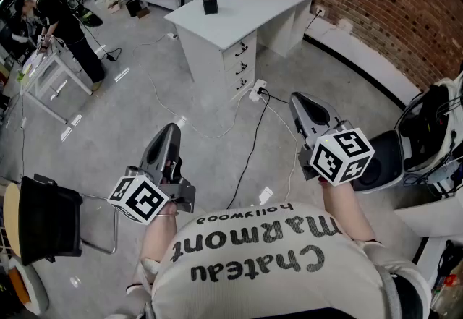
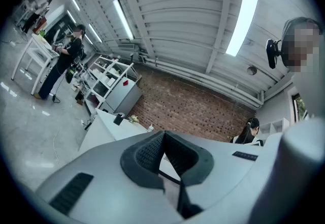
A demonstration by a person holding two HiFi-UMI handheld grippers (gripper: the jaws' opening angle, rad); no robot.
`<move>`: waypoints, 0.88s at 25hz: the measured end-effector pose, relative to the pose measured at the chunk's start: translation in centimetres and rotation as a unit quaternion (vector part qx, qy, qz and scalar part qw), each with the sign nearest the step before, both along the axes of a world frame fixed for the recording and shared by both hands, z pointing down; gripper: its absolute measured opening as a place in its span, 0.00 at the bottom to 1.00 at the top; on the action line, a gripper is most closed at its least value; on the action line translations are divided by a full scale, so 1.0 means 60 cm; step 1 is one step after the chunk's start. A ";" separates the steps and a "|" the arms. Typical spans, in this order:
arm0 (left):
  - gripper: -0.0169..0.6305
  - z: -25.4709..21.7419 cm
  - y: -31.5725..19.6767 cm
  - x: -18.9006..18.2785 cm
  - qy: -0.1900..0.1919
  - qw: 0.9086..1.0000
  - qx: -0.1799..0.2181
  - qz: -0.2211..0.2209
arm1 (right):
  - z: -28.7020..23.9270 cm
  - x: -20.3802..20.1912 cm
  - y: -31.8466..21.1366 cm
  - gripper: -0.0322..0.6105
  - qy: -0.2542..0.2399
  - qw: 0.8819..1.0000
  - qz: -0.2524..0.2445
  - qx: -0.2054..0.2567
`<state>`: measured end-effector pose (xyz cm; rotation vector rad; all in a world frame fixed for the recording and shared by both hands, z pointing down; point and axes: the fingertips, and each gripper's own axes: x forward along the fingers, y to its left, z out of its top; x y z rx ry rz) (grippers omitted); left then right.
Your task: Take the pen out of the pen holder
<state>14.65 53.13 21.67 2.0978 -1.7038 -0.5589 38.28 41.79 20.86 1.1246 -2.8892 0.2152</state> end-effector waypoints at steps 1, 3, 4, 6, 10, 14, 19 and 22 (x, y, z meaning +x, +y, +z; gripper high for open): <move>0.03 0.000 -0.002 0.005 -0.001 1.000 0.002 0.000 | 0.001 0.004 -0.002 0.05 -0.001 1.000 -0.001 0.000; 0.03 0.002 -0.005 0.016 -0.007 1.000 0.006 -0.001 | 0.003 0.013 -0.006 0.05 -0.001 1.000 -0.004 0.002; 0.03 0.004 -0.006 0.021 -0.010 1.000 0.008 -0.004 | 0.005 0.018 -0.007 0.05 0.000 1.000 -0.006 0.004; 0.03 0.013 -0.005 0.033 -0.016 1.000 0.011 -0.012 | 0.014 0.026 -0.009 0.05 0.004 1.000 -0.016 0.004; 0.03 0.047 0.006 0.053 -0.022 0.999 -0.001 -0.029 | 0.047 0.039 -0.010 0.05 -0.013 0.999 -0.043 -0.021; 0.03 0.068 0.011 0.055 -0.020 0.999 -0.029 -0.040 | 0.075 0.038 -0.016 0.05 -0.025 0.996 -0.060 -0.055; 0.03 0.065 -0.017 0.047 -0.042 0.997 -0.037 -0.050 | 0.093 0.017 -0.047 0.05 0.053 0.997 -0.055 -0.015; 0.03 0.084 -0.041 0.033 -0.044 0.996 -0.050 -0.055 | 0.115 -0.005 -0.068 0.05 0.061 0.996 -0.064 -0.026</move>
